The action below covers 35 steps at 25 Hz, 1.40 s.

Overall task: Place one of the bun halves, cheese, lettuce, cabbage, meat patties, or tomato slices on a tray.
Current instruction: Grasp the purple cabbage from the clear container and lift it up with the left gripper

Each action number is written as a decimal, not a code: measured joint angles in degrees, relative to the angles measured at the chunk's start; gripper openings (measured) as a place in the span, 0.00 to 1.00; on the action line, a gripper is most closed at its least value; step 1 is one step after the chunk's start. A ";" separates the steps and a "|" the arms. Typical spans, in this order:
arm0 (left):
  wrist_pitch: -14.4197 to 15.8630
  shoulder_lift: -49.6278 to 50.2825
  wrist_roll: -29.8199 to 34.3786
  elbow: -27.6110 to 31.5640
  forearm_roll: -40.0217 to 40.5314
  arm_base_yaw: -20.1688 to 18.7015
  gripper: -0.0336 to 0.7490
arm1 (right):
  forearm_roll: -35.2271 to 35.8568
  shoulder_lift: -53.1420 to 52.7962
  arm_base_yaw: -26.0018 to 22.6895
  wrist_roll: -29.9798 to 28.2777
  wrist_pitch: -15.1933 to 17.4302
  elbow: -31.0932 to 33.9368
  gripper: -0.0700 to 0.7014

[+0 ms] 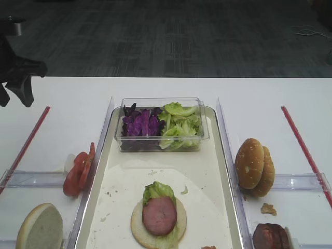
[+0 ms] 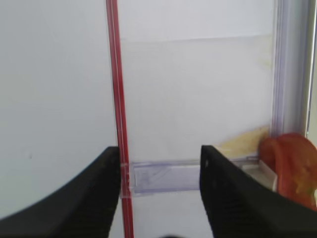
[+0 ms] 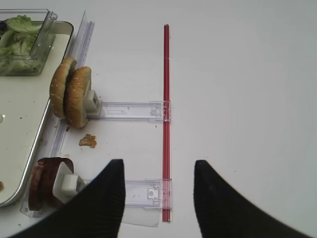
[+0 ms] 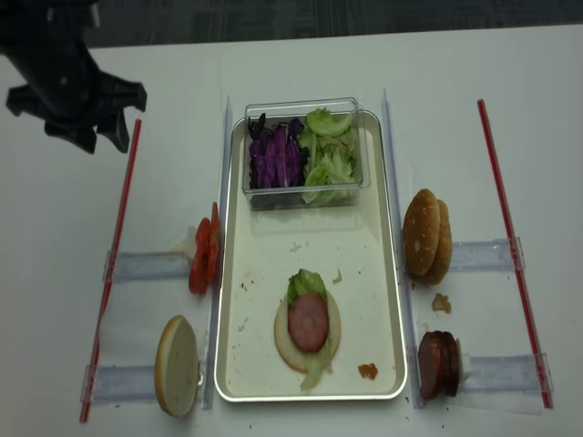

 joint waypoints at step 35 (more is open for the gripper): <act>1.63 10.05 -4.91 -9.61 -2.94 -9.90 0.49 | -1.02 0.00 0.00 0.88 0.00 0.00 0.55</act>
